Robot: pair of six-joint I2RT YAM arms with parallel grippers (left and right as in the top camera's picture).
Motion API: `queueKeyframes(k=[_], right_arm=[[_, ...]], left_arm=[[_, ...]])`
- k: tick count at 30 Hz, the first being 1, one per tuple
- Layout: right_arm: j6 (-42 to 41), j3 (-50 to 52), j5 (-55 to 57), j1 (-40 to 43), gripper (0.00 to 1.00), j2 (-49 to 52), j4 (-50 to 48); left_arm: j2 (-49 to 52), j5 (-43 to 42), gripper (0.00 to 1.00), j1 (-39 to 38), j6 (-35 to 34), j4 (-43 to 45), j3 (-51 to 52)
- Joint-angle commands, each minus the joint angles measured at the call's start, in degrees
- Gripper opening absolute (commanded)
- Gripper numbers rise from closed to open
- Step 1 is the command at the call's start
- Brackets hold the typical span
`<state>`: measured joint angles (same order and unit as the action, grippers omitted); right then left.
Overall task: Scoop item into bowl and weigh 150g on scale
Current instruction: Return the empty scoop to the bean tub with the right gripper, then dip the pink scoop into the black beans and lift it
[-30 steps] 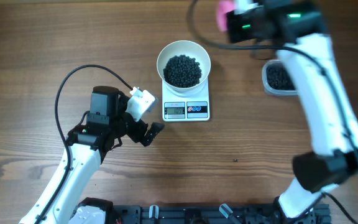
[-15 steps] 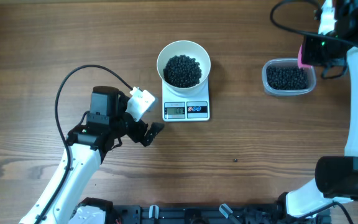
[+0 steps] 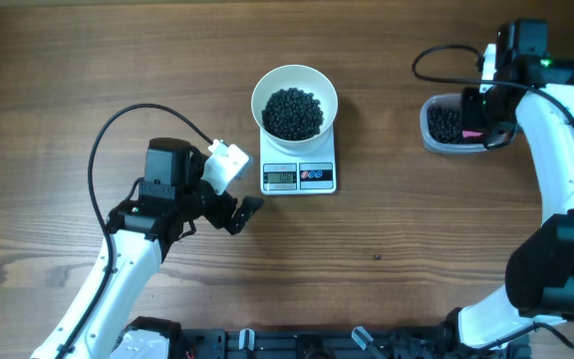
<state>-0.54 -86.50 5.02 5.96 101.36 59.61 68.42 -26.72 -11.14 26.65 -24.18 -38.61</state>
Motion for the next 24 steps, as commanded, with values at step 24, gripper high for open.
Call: queueKeyframes(k=[24], right_arm=[[2.10,2.08,-23.15,2.25,0.04,6.97,-4.42]], left_arm=[[0.07,-0.87,1.00,0.13,-0.33,-0.02,0.37]])
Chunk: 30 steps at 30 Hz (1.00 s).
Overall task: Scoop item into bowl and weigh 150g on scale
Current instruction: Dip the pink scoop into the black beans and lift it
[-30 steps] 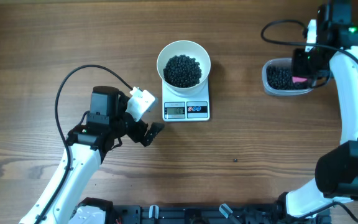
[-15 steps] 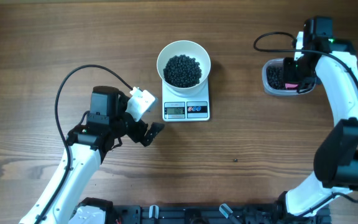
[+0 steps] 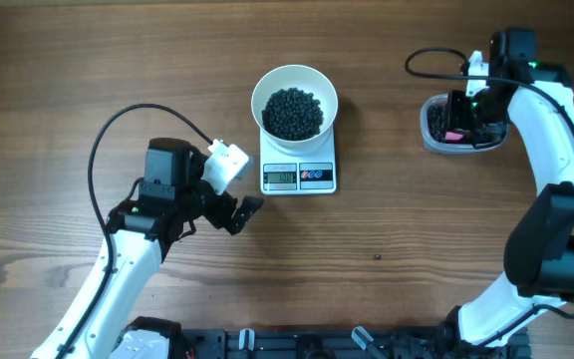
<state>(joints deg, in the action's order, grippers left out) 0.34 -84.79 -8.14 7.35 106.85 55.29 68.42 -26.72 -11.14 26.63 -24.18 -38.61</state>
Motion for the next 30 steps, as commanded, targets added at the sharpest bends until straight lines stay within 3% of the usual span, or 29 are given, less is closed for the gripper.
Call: queueKeyframes(k=[1,11,23,30], right_arm=[[1.22,0.37,-10.93,1.55,0.04,1.25,-0.07],[6.05,0.39,-21.31,10.84,0.04,0.17,2.67],[8.50,0.83,-17.44,9.22,0.04,4.85,4.57],[8.70,0.59,-26.82,10.05,0.04,5.05,4.00]], left_arm=[[0.07,-0.87,1.00,0.13,-0.31,-0.02,0.37],[0.07,-0.87,1.00,0.13,-0.31,-0.02,0.37],[0.07,-0.87,1.00,0.13,-0.31,-0.02,0.37],[0.07,-0.87,1.00,0.13,-0.31,0.00,0.37]])
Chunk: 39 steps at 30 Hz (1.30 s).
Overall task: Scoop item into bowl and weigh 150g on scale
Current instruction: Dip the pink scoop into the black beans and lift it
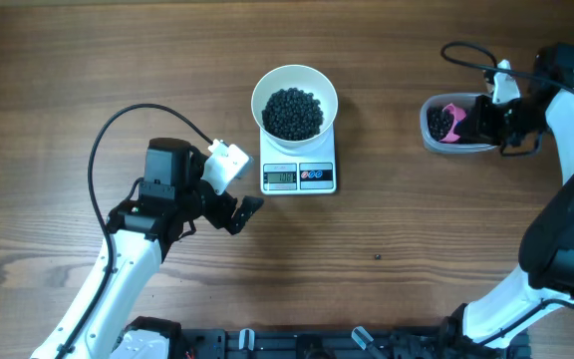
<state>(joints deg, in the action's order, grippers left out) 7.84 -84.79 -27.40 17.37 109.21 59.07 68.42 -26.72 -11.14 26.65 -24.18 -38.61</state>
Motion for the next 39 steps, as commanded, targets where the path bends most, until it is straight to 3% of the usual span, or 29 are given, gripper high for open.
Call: queueKeyframes(k=[1,19,31,39], right_arm=[[1.29,0.57,-9.05,0.87,0.04,2.64,0.35],[9.46,0.44,-25.73,16.74,0.04,2.64,5.79],[13.33,0.37,-34.95,16.33,0.04,-0.55,10.58],[7.52,0.35,-35.54,7.91,0.04,-6.40,8.94]], left_arm=[[0.07,-0.87,1.00,0.13,-0.33,-0.02,0.37],[0.07,-0.87,1.00,0.13,-0.33,-0.02,0.37],[0.07,-0.87,1.00,0.13,-0.33,-0.02,0.37],[0.07,-0.87,1.00,0.13,-0.33,-0.02,0.37]])
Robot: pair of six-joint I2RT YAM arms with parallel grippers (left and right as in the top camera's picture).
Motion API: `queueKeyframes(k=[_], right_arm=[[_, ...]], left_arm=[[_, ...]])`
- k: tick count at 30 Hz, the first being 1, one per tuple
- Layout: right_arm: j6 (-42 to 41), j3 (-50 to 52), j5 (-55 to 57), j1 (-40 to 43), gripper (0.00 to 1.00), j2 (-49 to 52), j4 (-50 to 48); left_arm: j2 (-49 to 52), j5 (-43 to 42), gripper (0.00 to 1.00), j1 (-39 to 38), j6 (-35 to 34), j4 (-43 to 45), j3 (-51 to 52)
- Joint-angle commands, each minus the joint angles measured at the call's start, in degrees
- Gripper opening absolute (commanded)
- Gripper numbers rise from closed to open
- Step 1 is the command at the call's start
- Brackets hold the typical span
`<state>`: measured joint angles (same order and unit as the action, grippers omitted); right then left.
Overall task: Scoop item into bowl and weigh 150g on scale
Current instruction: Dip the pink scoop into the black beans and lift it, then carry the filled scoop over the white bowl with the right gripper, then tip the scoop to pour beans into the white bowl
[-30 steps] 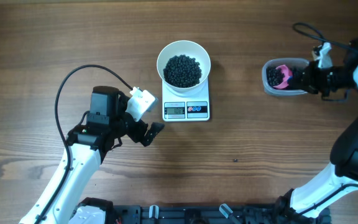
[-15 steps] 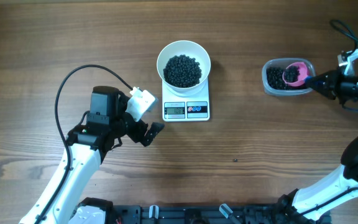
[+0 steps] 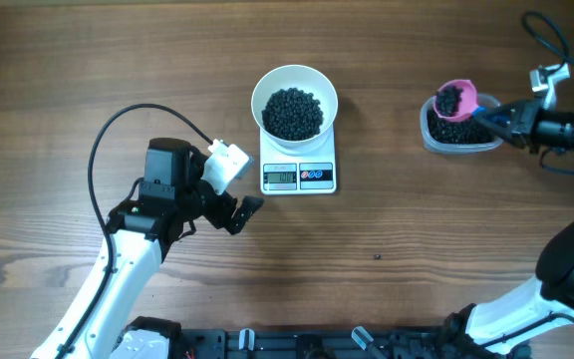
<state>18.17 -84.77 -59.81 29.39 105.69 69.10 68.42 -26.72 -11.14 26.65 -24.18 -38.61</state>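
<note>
A white bowl [image 3: 294, 103] of small black beads sits on a white scale [image 3: 299, 176] with a lit display. At the right, a clear tub [image 3: 455, 132] holds more black beads. My right gripper [image 3: 511, 118] is shut on the handle of a pink scoop [image 3: 455, 100], which is heaped with beads and held just above the tub's far left edge. My left gripper [image 3: 244, 213] rests left of the scale, its fingers slightly apart and nothing between them.
Brown wooden table [image 3: 387, 269]. A black cable loops from the left arm [image 3: 118, 130]. A small dark speck [image 3: 377, 257] lies on the table in front of the scale.
The right arm has drawn back to the right. The pink scoop, then down in the tub's beads, is now raised, full of beads, at the tub's left edge.
The right gripper stood over the tub, hiding most of it, at the first two moments. Then it sat further right with the pink scoop down among the beads. Now the loaded scoop is held above the tub. The left arm, bowl and scale have stayed put.
</note>
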Motion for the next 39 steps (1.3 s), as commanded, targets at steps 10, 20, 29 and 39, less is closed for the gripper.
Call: queueKeyframes(k=[10,20,29,39], right_arm=[[-18.88,-2.25,-3.08,-22.73,0.04,-3.21,-12.35],[-30.77,-7.50,11.96,-36.48,0.04,-3.21,-17.64],[-34.67,-14.36,29.00,-46.53,0.04,-3.21,-17.29],[-31.63,-19.15,42.56,-49.86,0.05,-3.21,-11.98]], left_arm=[[0.07,-0.87,1.00,0.13,-0.33,-0.02,0.37],[0.07,-0.87,1.00,0.13,-0.33,-0.02,0.37],[0.07,-0.87,1.00,0.13,-0.33,0.00,0.37],[0.07,-0.87,1.00,0.13,-0.33,-0.02,0.37]])
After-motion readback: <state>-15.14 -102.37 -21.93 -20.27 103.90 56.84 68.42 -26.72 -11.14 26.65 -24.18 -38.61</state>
